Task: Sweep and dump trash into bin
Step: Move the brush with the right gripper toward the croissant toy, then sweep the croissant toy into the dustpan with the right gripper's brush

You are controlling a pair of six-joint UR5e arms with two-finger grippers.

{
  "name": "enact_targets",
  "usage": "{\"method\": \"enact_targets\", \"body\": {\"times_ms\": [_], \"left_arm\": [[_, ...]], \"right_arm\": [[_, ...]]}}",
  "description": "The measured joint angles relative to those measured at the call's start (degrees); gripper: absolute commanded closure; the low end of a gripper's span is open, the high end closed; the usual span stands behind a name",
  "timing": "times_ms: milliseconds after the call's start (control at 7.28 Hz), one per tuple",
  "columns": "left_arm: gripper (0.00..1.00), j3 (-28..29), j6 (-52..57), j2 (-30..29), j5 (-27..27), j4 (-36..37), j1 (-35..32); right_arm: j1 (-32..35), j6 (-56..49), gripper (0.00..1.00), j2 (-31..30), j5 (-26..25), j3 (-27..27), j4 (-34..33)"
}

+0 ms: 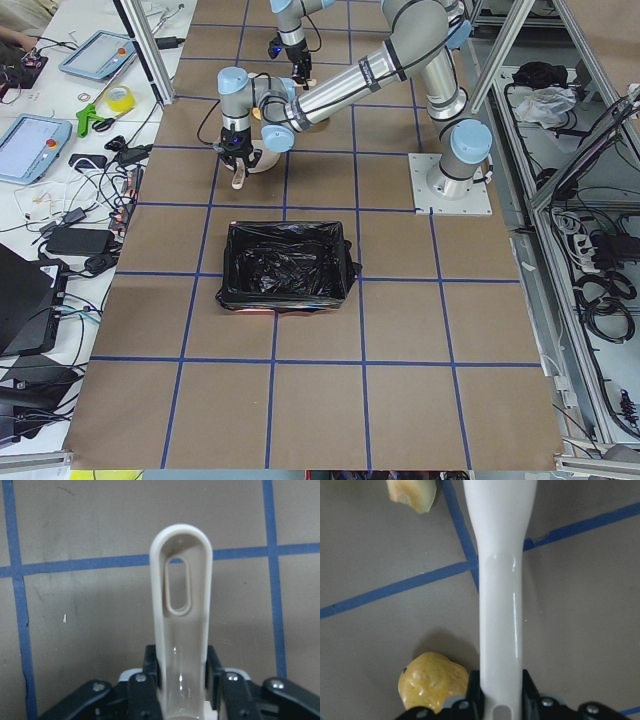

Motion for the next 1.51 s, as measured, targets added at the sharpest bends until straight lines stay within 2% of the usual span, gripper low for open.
{"method": "enact_targets", "body": {"times_ms": [549,961,1236,1511], "left_arm": [[1.0,0.1,-0.7,-0.3,-0.1,0.2,0.0],[1.0,0.5,-1.0,-0.6,-0.3,0.4,0.0],[1.0,0.7,-1.0,-0.6,-0.4,0.4,0.0],[1.0,0.8,-1.1,-0.7,-0.5,0.4,0.0]], "right_arm": [[2.3,0.5,0.96,3.6,1.4,-3.1,0.1],[4.7,-0.5,0.96,7.0,1.5,-7.5,0.1],[6.6,-3.5,0.96,9.8,1.5,-11.0,0.4],[8.1,-10.9,0.96,11.3,1.4,-13.0,0.4]]}}
